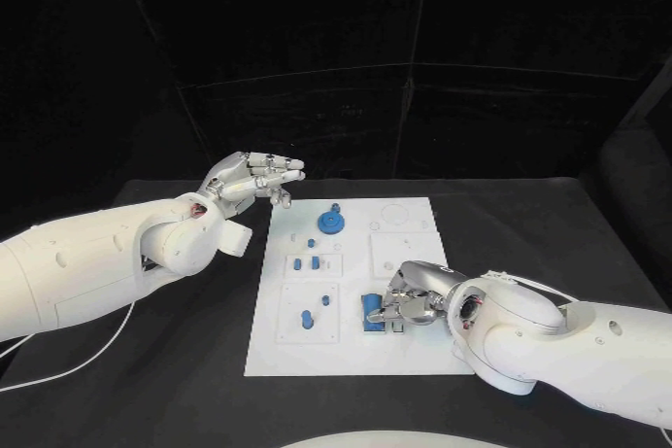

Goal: Assemble the parts on the task board

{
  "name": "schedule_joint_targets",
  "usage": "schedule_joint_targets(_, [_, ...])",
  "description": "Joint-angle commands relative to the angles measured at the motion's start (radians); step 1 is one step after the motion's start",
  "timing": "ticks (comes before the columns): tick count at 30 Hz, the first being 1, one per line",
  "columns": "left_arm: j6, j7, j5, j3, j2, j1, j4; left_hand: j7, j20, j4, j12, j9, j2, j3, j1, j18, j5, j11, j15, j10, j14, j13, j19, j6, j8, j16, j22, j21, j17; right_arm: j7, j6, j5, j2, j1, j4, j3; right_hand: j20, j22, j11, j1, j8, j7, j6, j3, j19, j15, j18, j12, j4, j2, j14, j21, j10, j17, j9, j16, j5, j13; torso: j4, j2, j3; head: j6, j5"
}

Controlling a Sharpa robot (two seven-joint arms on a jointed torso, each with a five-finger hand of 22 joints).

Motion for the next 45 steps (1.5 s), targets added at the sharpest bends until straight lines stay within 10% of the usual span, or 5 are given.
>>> schedule_joint_targets(1, [0.009,0.003,0.003,0.001,-0.001,0.001,0.002,0.001,0.006,-0.001,0.006,0.0,0.003,-0.004,-0.008,0.014,0.002,0.0,-0.002,-0.009,-0.007,0.002,-0.004,-0.009,0.004,0.003,-0.001,-0.005,-0.001,-0.023,0.035,-0.024,-0.006,-0.001,0.0,-0.001,0.0,0.001,-0.001,0.021,-0.003,-0.003,0.002,-0.003,0.005,-0.005,-0.012,0.003,-0.011,-0.004,0.088,0.004,0.008,0.163,0.003,0.005,0.001,-0.001,-0.0007,-0.001,0.001,-0.001,-0.002])
schedule_joint_targets(18, [0.008,0.003,0.003,0.001,-0.004,0.001,0.002,0.001,0.006,0.0,0.009,0.0,0.005,-0.007,-0.008,0.014,0.002,0.0,-0.002,-0.01,-0.008,0.002,-0.004,-0.01,0.005,0.004,-0.003,-0.006,-0.002,-0.013,0.005,-0.043,-0.02,-0.001,0.006,-0.001,0.0,-0.001,0.0,0.037,-0.007,0.0,-0.001,-0.009,0.004,-0.005,-0.012,-0.007,-0.024,-0.006,0.087,0.002,0.006,0.16,0.007,0.004,0.001,-0.004,-0.0003,-0.001,0.0003,0.002,-0.006])
schedule_joint_targets(28, [0.007,0.005,0.003,0.001,-0.004,0.001,0.002,0.001,0.006,0.0,0.009,0.0,0.005,-0.007,-0.008,0.014,0.002,0.0,-0.002,-0.01,-0.008,0.002,-0.004,-0.01,0.005,0.004,-0.003,-0.006,-0.002,0.126,-0.146,0.023,-0.165,0.003,0.074,-0.001,0.027,-0.019,0.043,0.061,-0.111,0.053,-0.114,-0.024,-0.008,0.029,-0.009,-0.049,-0.035,-0.004,0.084,-0.01,-0.017,0.145,-0.034,-0.004,0.097,-0.025,-0.0026,-0.005,-0.0007,0.005,-0.023])
schedule_joint_targets(45, [0.014,0.006,0.003,-0.005,0.001,0.0,0.015,0.001,0.006,0.0,0.009,0.0,0.005,-0.007,-0.008,0.014,0.002,0.0,-0.002,-0.01,-0.008,0.002,-0.004,-0.01,0.005,0.004,-0.003,-0.006,-0.002,0.053,-0.037,-0.064,-0.283,0.007,0.06,-0.002,0.036,-0.024,0.043,0.063,-0.135,0.051,-0.073,-0.045,-0.013,0.032,-0.006,-0.085,-0.031,-0.001,0.081,-0.014,-0.026,0.132,-0.053,-0.01,0.111,-0.045,-0.0082,-0.007,0.0,0.008,-0.057])
